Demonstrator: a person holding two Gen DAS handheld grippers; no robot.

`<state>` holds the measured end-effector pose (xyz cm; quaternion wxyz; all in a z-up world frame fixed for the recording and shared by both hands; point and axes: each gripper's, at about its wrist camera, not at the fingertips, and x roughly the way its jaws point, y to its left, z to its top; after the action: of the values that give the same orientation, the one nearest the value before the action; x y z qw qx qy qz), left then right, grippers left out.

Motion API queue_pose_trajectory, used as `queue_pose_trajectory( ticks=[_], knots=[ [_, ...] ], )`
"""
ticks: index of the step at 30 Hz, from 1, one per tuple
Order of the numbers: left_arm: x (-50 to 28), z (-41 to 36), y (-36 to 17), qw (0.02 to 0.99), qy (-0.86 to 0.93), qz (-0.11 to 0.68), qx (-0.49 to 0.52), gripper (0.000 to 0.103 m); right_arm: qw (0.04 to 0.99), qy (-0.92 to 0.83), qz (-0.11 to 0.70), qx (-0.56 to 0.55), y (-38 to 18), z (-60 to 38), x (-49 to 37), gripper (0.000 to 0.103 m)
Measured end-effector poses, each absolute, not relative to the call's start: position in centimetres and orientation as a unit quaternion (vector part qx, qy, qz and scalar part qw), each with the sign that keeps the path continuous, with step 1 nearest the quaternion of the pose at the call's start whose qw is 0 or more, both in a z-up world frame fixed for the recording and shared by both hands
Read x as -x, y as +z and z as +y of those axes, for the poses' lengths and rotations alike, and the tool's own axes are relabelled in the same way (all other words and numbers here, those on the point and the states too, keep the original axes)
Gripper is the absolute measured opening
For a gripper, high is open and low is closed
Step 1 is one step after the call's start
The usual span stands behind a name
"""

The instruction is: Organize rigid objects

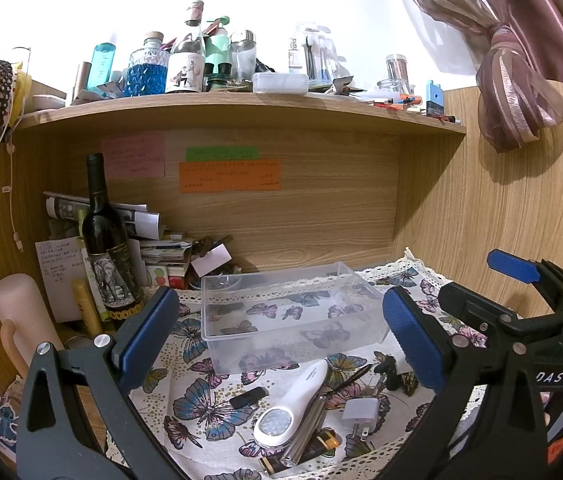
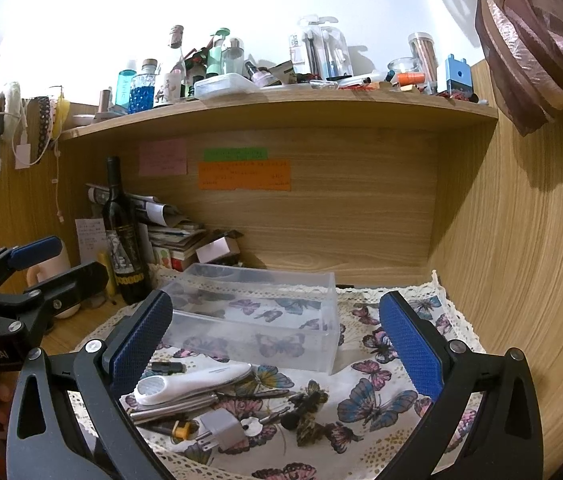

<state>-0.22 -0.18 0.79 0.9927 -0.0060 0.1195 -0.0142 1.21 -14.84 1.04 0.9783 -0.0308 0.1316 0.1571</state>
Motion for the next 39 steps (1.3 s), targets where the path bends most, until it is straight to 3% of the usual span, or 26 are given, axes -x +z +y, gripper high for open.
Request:
queue_pose_trajectory(
  ticks=[20, 23, 28, 32, 39],
  knots=[
    [-1.1, 1.3, 0.4, 0.989, -0.019, 0.140, 0.035, 0.103, 0.978, 0.155, 0.135, 0.024, 0.9, -15.6, -1.8, 0.103],
    [-1.7, 2.4, -0.1, 0.987, -0.009, 0.157, 0.046, 0.090, 0.977, 0.149, 0.148, 0.022, 0.3, -16.2, -2.3, 0.097],
    [-2.9, 4.5, -1.8, 0.977, -0.003, 0.204, 0.065, 0.082, 0.971, 0.141, 0.191, 0.026, -1.5, -17.1, -3.6, 0.082],
    [-3.7, 5.3, -3.9, 0.966, -0.006, 0.248, 0.073, 0.068, 0.963, 0.138, 0.227, 0.032, -3.2, -17.7, -4.4, 0.071],
    [-5.0, 4.1, -7.9, 0.947, -0.033, 0.313, 0.066, 0.055, 0.947, 0.140, 0.287, 0.037, -6.4, -18.2, -5.5, 0.065]
  ],
)
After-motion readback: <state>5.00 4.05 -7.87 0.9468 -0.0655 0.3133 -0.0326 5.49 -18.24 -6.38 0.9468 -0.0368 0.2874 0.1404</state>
